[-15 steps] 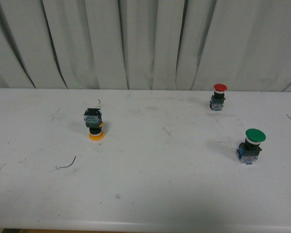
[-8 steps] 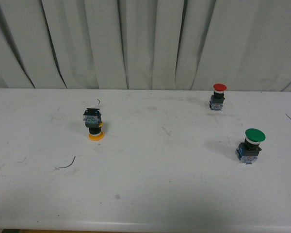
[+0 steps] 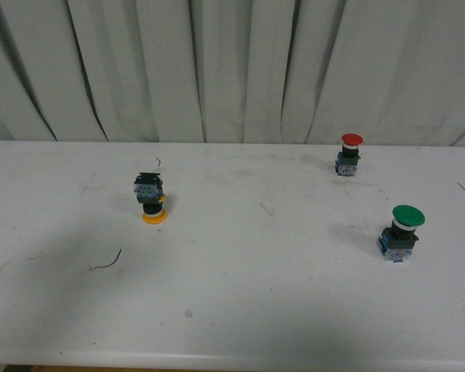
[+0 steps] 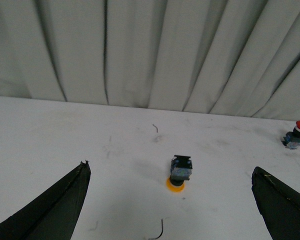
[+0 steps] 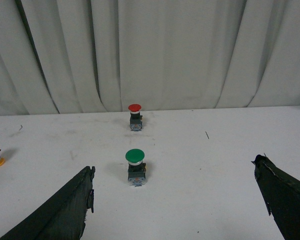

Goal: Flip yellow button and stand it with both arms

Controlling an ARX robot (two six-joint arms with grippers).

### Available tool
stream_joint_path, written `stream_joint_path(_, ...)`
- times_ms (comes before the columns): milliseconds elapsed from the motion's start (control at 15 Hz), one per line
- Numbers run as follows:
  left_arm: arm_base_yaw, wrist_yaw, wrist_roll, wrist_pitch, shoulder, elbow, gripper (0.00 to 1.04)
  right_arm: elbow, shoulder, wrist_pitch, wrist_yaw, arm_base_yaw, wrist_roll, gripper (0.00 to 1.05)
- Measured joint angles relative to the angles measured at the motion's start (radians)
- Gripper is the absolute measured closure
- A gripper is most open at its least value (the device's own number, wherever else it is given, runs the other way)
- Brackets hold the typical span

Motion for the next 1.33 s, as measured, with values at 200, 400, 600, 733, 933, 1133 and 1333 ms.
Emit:
stream_joint_path(200,-0.031,0.025,0.018,0.013,0.252,0.16,0.07,0.0,0.0,0.0,0.0,0.0,0.0,0.06)
stream_joint_path(400,-0.041,0.033,0.024,-0.015,0.382,0.253,0.07,0.0,0.0,0.0,0.0,0.0,0.0,0.06)
stream_joint_path(600,-0.055,0.033,0.03,-0.1,0.646,0.483,0.07,0.0,0.0,0.0,0.0,0.0,0.0,0.06)
stream_joint_path(733,-0.084,0.086,0.031,-0.359,0.955,0.861,0.07,0.0,0.0,0.0,0.0,0.0,0.0,0.06)
stream_joint_path(933,-0.09,0.103,0.031,-0.481,1.01,0.931,0.07,0.0,0.0,0.0,0.0,0.0,0.0,0.06)
stream_joint_path(1133,-0.097,0.09,0.053,-0.515,1.038,0.951,0.07,0.0,0.0,0.0,0.0,0.0,0.0,0.06)
stream_joint_path(1333,-0.098,0.055,0.075,-0.517,1.086,0.964,0.07,0.0,0.0,0.0,0.0,0.0,0.0,0.06)
